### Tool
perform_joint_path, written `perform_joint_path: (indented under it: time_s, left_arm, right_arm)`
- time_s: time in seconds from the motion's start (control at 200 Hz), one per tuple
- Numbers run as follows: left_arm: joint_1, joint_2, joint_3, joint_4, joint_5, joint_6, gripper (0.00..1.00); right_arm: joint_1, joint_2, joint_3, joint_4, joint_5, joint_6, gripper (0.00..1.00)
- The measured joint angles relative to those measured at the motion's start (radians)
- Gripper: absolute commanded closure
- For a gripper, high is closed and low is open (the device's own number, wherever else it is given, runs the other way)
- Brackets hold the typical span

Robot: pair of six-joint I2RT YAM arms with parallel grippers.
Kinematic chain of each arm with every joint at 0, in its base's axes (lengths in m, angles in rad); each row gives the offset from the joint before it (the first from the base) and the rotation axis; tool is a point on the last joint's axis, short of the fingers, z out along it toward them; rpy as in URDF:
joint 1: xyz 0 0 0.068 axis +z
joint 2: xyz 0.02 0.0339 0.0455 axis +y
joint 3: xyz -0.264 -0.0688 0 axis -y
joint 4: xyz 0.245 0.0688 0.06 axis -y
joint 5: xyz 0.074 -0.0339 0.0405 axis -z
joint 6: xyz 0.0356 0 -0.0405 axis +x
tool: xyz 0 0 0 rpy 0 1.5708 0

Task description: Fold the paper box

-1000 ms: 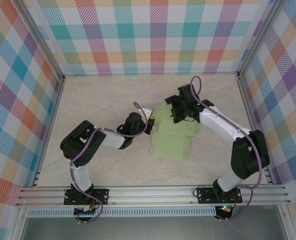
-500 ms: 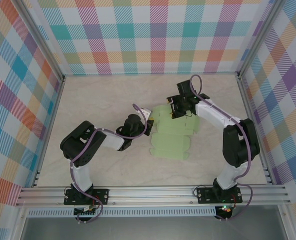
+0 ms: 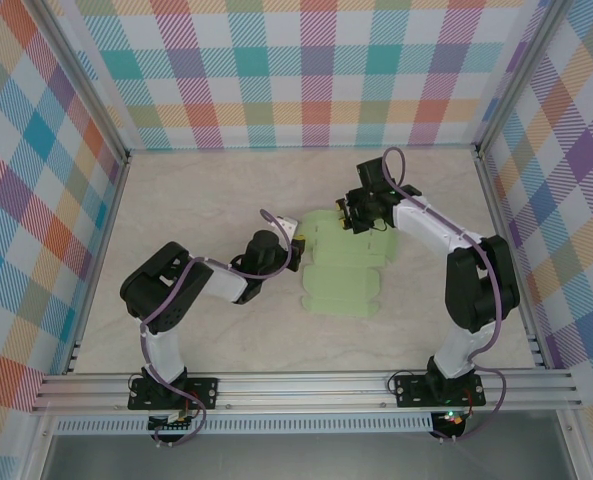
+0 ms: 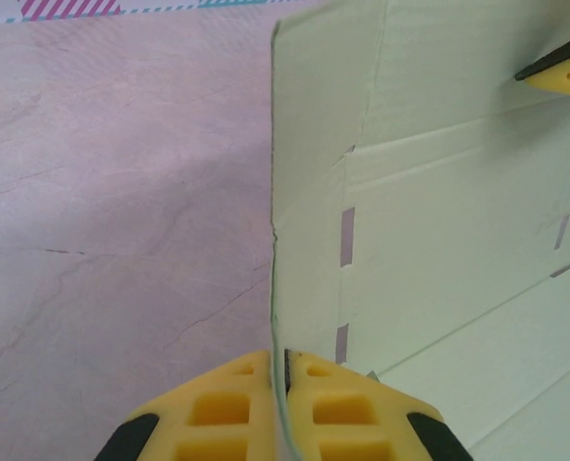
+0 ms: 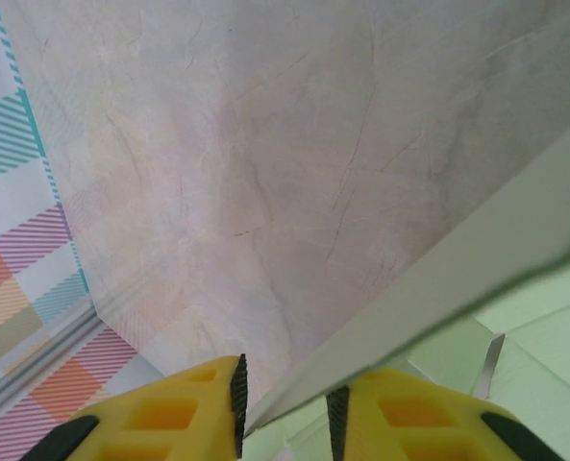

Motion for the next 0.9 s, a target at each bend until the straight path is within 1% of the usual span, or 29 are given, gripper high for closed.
perform_joint_path:
  time_s: [0.07,0.16,0.265,0.375,0.425,0.45,0.46,0.47,0.475,0.485,0.505,0.52,0.53,0.665,0.805,0.9]
  left_arm:
    - [0.008,0.0,0.0,0.0,0.004,-0.016,0.84]
    - [0.021,0.0,0.0,0.0,0.005,-0.042,0.72]
    - [0.042,0.0,-0.001,0.002,0.007,-0.074,0.68]
    - [0.068,0.0,-0.004,0.006,0.023,-0.104,0.65]
    - [0.075,-0.001,-0.009,0.007,0.035,-0.116,0.62]
    - [0.079,-0.002,-0.013,0.008,0.044,-0.119,0.58]
    - [0.08,-0.002,-0.014,0.008,0.049,-0.123,0.56]
    - [0.08,-0.003,-0.016,0.009,0.052,-0.122,0.52]
    - [0.08,-0.004,-0.017,0.009,0.056,-0.122,0.49]
    - [0.08,-0.005,-0.019,0.009,0.06,-0.126,0.4]
    - [0.08,-0.008,-0.023,0.01,0.067,-0.123,0.26]
    - [0.082,-0.01,-0.026,0.011,0.076,-0.131,0.18]
    - [0.082,-0.012,-0.027,0.011,0.076,-0.13,0.16]
    - [0.084,-0.051,-0.055,0.025,0.131,-0.143,0.16]
    - [0.086,-0.1,-0.09,0.051,0.14,-0.142,0.16]
    - [0.092,-0.125,-0.113,0.06,0.159,-0.124,0.13]
  right_arm:
    - [-0.001,0.0,0.0,0.006,-0.004,-0.008,0.81]
    - [-0.001,0.0,0.0,0.011,-0.002,-0.027,0.85]
    - [-0.004,0.0,0.0,0.019,-0.002,-0.069,0.87]
    - [-0.005,0.0,0.0,0.037,-0.008,-0.116,0.88]
    - [-0.006,0.0,0.0,0.05,-0.011,-0.136,0.88]
    - [-0.008,0.0,-0.002,0.06,-0.015,-0.146,0.89]
    - [-0.008,0.0,-0.003,0.064,-0.015,-0.15,0.89]
    - [-0.01,0.0,-0.005,0.068,-0.016,-0.155,0.89]
    - [-0.01,0.0,-0.005,0.069,-0.018,-0.157,0.89]
    - [-0.011,0.0,-0.007,0.075,-0.019,-0.16,0.89]
    - [-0.012,0.0,-0.011,0.084,-0.021,-0.167,0.89]
    - [-0.015,0.0,-0.014,0.091,-0.023,-0.172,0.9]
    - [-0.016,0.0,-0.017,0.095,-0.024,-0.175,0.9]
    - [-0.033,-0.001,-0.074,0.174,-0.041,-0.217,0.9]
    - [-0.048,-0.011,-0.182,0.286,-0.058,-0.24,0.9]
    - [-0.062,-0.012,-0.231,0.366,-0.092,-0.253,0.88]
